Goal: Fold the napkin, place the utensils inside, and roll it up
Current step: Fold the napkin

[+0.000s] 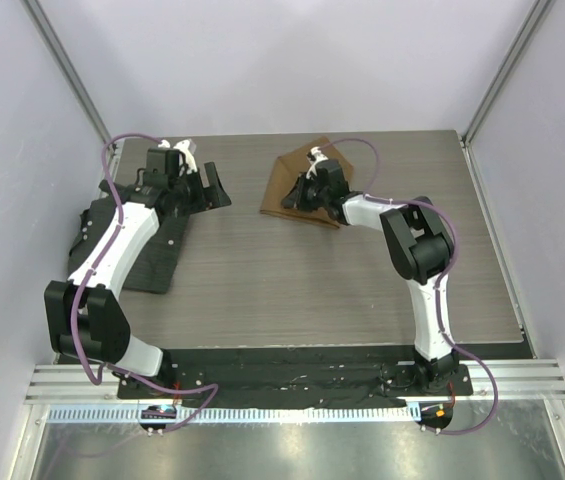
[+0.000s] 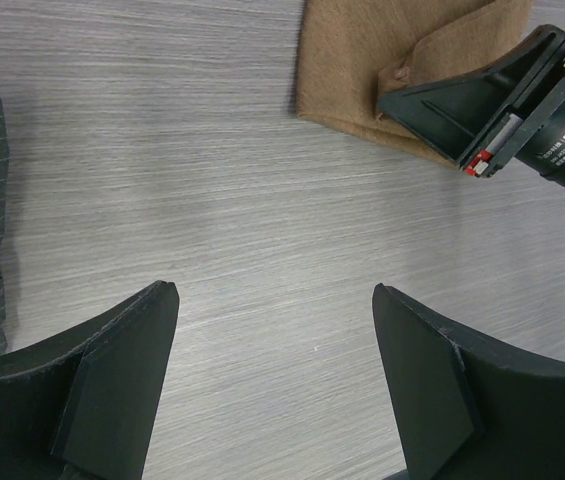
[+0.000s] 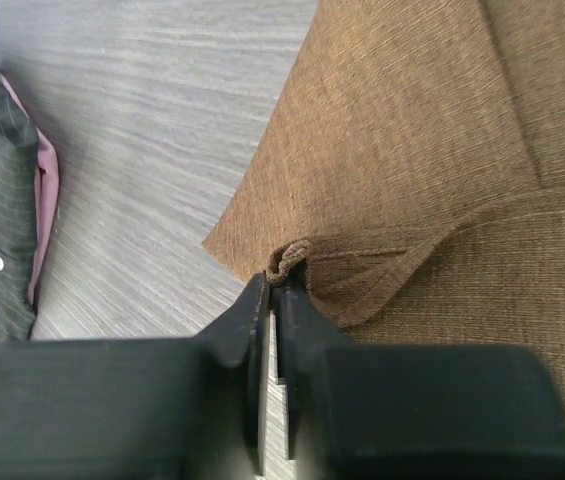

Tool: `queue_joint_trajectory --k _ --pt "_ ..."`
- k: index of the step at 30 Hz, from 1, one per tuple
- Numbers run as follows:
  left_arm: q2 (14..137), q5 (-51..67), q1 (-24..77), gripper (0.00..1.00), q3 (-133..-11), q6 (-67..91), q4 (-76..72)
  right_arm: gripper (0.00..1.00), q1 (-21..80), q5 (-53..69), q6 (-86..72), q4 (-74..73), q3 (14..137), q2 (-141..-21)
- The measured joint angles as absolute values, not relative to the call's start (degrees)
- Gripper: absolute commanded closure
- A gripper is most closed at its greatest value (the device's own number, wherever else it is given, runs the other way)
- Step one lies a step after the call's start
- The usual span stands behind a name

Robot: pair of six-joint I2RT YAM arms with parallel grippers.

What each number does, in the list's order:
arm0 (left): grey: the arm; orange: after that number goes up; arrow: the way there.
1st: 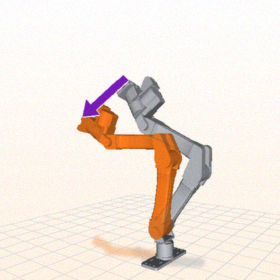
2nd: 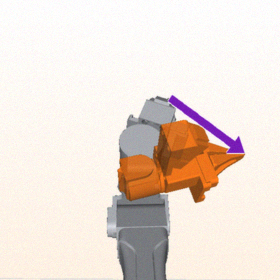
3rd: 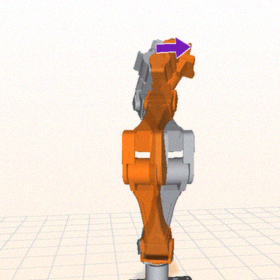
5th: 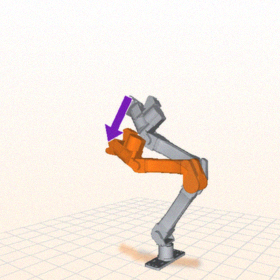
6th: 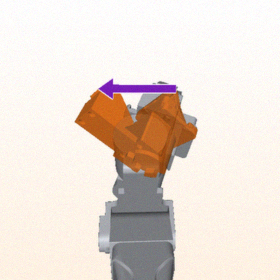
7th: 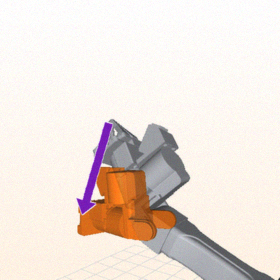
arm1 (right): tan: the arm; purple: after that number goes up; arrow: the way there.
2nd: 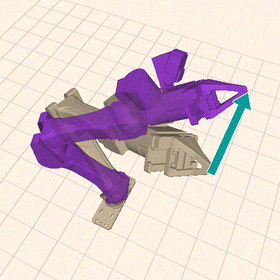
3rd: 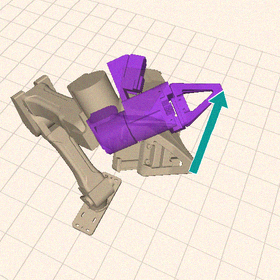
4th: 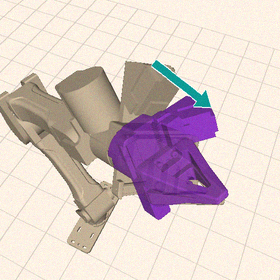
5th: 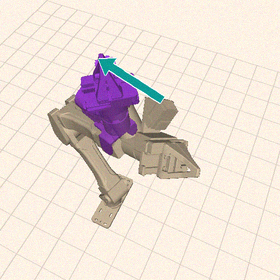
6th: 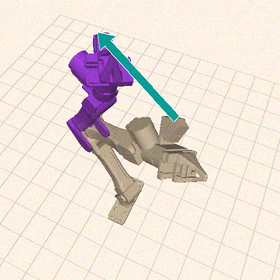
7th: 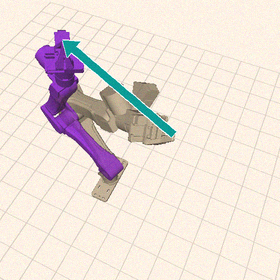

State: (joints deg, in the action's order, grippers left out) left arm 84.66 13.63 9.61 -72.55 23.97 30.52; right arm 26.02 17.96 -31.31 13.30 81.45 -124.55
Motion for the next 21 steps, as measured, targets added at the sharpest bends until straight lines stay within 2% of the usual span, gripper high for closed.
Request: queue_joint_trajectory --k 4,6,7,14,21 --pt "84.7 14.2 9.6 0.16 -72.3 24.3 30.3 0.59 26.7 19.9 -30.1 12.5 82.5 -124.7" --pt "84.7 14.3 9.6 0.16 -72.3 24.7 30.3 0.43 27.1 21.8 -30.0 12.7 83.2 -124.7" --pt "84.7 14.5 9.6 0.16 -72.2 24.8 30.3 0.30 27.3 22.8 -30.0 13.0 83.6 -124.7" --pt "86.4 14.6 9.6 0.17 -72.2 25.5 29.1 0.28 27.3 25.6 -29.4 13.5 83.0 -121.8" --pt "91.7 15.0 9.6 0.17 -72.3 27.2 28.8 0.31 21.8 25.1 -29.5 13.5 74.5 -110.7"
